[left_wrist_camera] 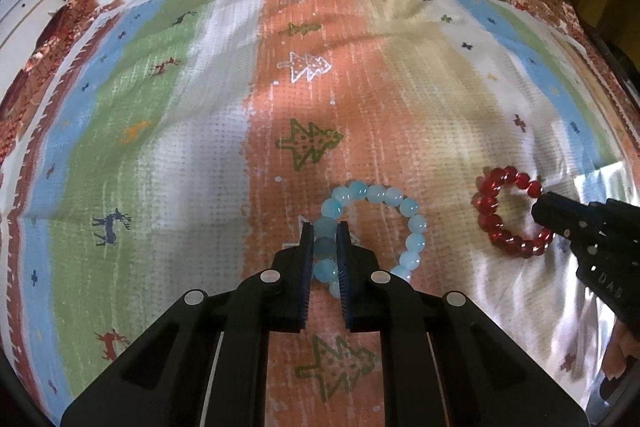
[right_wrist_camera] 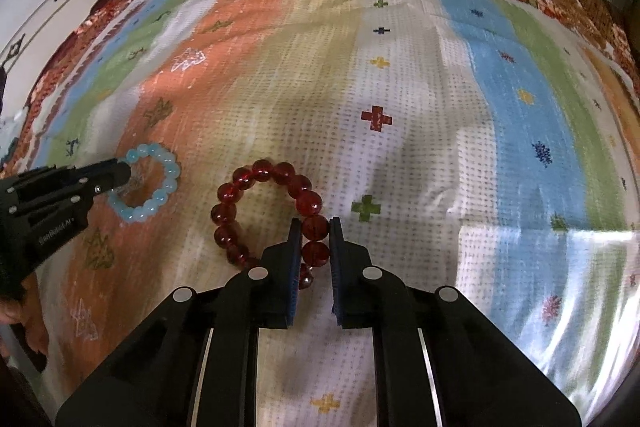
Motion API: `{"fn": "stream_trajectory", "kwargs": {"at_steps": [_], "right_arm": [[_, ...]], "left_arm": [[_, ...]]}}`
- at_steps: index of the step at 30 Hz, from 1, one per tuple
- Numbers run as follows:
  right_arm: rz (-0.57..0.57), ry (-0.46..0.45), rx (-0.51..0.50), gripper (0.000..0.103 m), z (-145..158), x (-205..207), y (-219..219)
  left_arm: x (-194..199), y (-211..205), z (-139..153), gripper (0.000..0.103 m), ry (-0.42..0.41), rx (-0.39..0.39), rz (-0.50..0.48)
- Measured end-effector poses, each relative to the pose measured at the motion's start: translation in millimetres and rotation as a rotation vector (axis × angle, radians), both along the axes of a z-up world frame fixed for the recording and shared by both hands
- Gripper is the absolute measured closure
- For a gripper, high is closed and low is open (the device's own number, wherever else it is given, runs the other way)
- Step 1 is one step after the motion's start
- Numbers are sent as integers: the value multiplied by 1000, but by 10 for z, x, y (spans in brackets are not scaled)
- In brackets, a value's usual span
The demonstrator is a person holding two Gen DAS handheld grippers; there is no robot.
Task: Organize jewelry
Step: 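Close left tool on light-blue bracelet while right tool grips red bracelet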
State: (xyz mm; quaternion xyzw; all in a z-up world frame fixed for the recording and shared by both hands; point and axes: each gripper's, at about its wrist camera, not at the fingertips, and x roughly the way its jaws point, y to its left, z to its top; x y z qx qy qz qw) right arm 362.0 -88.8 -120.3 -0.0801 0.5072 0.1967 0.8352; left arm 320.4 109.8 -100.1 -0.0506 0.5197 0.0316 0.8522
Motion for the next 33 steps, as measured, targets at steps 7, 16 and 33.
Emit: {"fn": "stream_trajectory", "kwargs": {"at_steps": [7,16,33], "right_arm": [[13,-19,31,89,159,-141,-7],[39,-43,35,89,292,-355,-5],[62,-74,61,89,485,-671,-60]], "left_arm": [[-82,-54,151,92,-14,-24,-8],[-230,-139,310,92,-38,-49,-19],[-493,-218,521,92,-67,-72,-14]]}}
